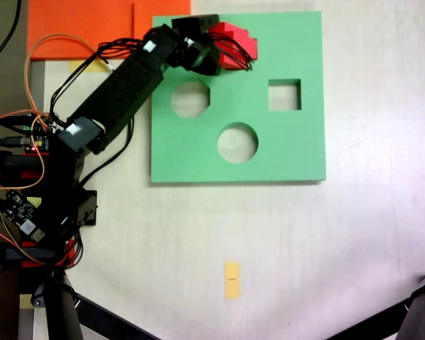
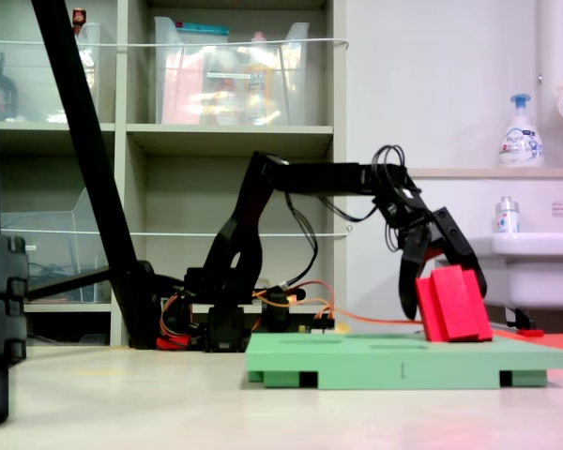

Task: Put the cross columnar block into the corresponding hole

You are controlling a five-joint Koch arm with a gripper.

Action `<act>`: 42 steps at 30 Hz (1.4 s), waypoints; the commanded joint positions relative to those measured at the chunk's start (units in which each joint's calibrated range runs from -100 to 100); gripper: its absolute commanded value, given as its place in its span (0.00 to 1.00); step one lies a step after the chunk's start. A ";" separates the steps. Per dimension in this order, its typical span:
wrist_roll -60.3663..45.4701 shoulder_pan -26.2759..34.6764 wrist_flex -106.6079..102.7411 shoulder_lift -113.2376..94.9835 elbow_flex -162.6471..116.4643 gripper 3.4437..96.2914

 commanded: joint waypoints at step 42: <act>1.66 1.42 3.84 -1.79 -0.33 0.44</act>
